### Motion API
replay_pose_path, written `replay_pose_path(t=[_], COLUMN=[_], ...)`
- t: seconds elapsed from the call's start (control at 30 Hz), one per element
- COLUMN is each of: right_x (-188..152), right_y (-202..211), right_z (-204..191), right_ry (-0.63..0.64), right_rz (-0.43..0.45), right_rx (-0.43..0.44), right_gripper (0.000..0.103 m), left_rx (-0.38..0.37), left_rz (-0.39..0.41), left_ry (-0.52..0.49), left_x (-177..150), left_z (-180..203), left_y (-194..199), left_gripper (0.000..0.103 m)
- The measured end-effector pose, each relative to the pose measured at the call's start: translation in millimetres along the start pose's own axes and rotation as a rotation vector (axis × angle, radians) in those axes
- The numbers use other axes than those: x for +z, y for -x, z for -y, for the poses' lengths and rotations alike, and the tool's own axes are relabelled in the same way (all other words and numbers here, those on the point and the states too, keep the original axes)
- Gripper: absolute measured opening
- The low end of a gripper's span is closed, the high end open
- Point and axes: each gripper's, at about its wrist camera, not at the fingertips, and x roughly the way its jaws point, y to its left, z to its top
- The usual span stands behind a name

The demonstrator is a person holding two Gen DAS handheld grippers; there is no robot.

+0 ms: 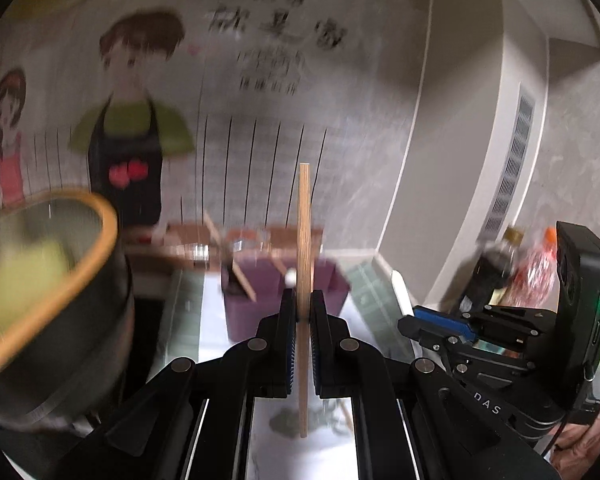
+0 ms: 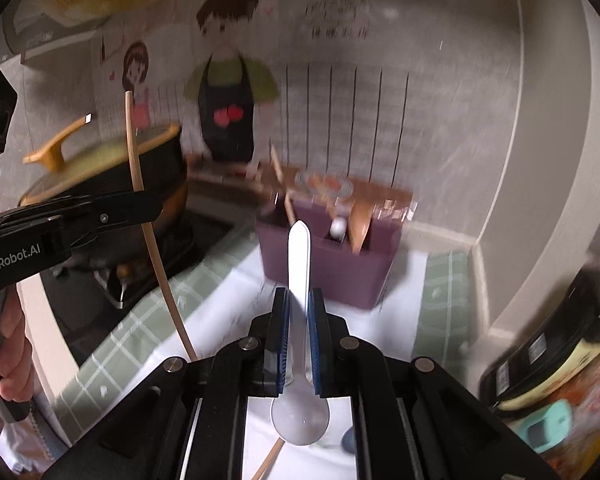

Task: Organize utensils
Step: 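Carry the white spoon and the chopstick over the purple holder with both tools, then drop the white spoon into the holder with the right tool while the left drops the chopstick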

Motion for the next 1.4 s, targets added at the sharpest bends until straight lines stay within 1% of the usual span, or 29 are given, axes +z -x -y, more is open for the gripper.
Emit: replay_pose_path(t=[0.13,0.27,0.33,0.43,0.53,0.6,0.7,0.8,0.87,1.0,1.07,1.17,1.27,1.33,1.4], right_x=[40.1,91.1,114.6,137.1,150.8,153.5,152.6,142.6,133.6,114.9,104.6,90.0,74.8,64.9,56.0], right_y=[17.9,30.8,31.9,26.5,13.8,3.9,-19.2,-54.5,-75.0,-116.3,-137.6,-160.2,-182.2,-193.1,-199.6], right_z=[2.8,7.1,11.3,17.8,25.5,29.2,36.0,41.8,45.4,56.0,61.3,68.0,74.9,77.5,77.5], right_ry=[0.036,0.077,0.082,0.072,0.051,0.03,0.011,0.001,-0.012,-0.053,-0.071,-0.076,-0.089,-0.099,-0.094], right_rz=[0.096,0.196,0.232,0.263,0.288,0.292,0.275,0.214,0.186,0.126,0.093,0.059,0.024,0.001,-0.005], right_rx=[-0.049,-0.105,-0.131,-0.147,-0.151,-0.137,-0.118,-0.073,-0.061,-0.039,-0.044,-0.074,-0.091,-0.098,-0.098], right_gripper=[0.008,0.008,0.008,0.008,0.008,0.008,0.008,0.008,0.008,0.008,0.008,0.008,0.008,0.008,0.008], left_rx=[0.006,0.009,0.01,0.02,0.03,0.042,0.052,0.056,0.068,0.098,0.116,0.141,0.154,0.149,0.154], left_rz=[0.08,0.167,0.19,0.215,0.218,0.215,0.176,0.12,0.082,0.025,0.009,-0.021,-0.06,-0.087,-0.101], left_ry=[-0.041,-0.044,-0.05,-0.045,-0.037,-0.04,-0.036,-0.02,0.0,0.023,0.019,0.011,0.023,0.035,0.034], left_x=[45.4,96.7,113.1,134.4,142.8,142.6,133.2,118.0,107.3,86.8,75.7,61.0,43.6,33.3,25.9], left_z=[8.7,8.3,7.6,1.5,-3.9,-7.5,-15.7,-24.8,-33.4,-45.4,-49.1,-52.6,-57.5,-59.6,-60.5], left_y=[5.0,6.0,2.6,-9.0,-23.2,-38.6,-68.2,-99.5,-122.5,-155.2,-167.8,-183.3,-198.1,-205.3,-210.6], left_gripper=[0.007,0.007,0.007,0.007,0.007,0.007,0.007,0.007,0.007,0.007,0.007,0.007,0.007,0.007,0.007])
